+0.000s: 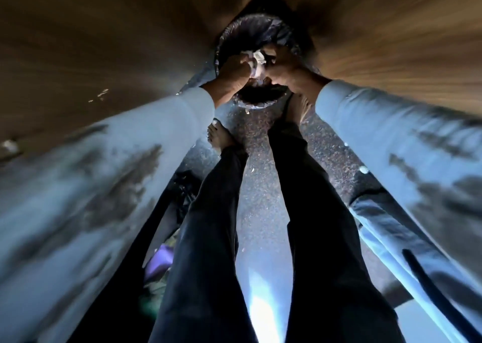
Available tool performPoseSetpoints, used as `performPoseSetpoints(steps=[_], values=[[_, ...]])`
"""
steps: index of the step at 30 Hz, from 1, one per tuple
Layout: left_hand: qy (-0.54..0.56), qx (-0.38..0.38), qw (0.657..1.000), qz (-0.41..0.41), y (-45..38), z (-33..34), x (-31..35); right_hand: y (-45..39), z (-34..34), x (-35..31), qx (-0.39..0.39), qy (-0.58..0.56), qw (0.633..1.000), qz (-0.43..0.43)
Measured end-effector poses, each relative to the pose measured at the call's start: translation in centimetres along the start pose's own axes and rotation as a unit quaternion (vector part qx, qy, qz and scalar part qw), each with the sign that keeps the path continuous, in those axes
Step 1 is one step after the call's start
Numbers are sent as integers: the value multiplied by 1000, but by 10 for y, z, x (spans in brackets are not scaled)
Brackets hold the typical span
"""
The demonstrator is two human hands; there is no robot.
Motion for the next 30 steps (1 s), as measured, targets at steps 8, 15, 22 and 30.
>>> performPoseSetpoints(steps=[8, 15, 22, 30], values=[[-220, 104, 944, 222, 203, -126, 185, 172, -161, -201, 39, 161, 971, -172], [-338, 155, 837, 402, 359, -238, 370, 282, -337, -346, 211, 198, 932, -219], [-213, 286, 820, 449, 399, -329, 446, 318, -423, -443, 292, 144, 884, -336], [-116, 359, 867, 327, 325, -362, 445, 245, -444, -478, 244, 104, 874, -407]])
Point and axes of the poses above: each hand's wrist, its own y-axis away from the middle knuckle, its own z-axis out of the palm, x = y × z, the point moved 7 cm from there along -y, towards the middle knuckle, and after that the axes turned 12 degrees about x, right-handed, at the moved point
